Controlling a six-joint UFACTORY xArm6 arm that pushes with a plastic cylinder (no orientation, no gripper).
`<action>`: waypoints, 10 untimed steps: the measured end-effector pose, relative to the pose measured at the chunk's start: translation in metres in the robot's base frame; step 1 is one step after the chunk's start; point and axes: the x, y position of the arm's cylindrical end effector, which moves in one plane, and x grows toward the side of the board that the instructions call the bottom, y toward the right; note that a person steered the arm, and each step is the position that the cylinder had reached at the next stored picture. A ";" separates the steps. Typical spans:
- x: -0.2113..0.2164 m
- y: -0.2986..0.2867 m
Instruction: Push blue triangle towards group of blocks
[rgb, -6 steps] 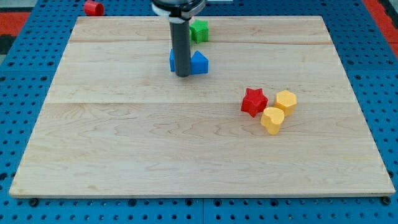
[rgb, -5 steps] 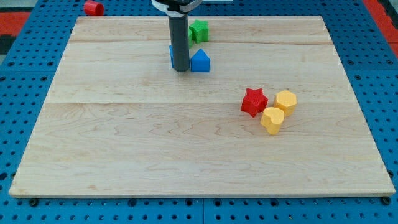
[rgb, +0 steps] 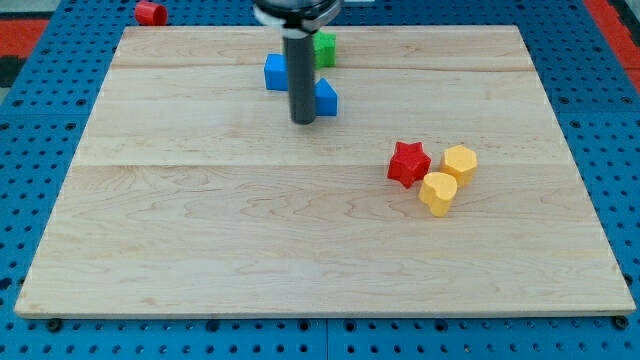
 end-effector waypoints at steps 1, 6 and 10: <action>-0.049 0.009; -0.067 0.061; -0.077 0.011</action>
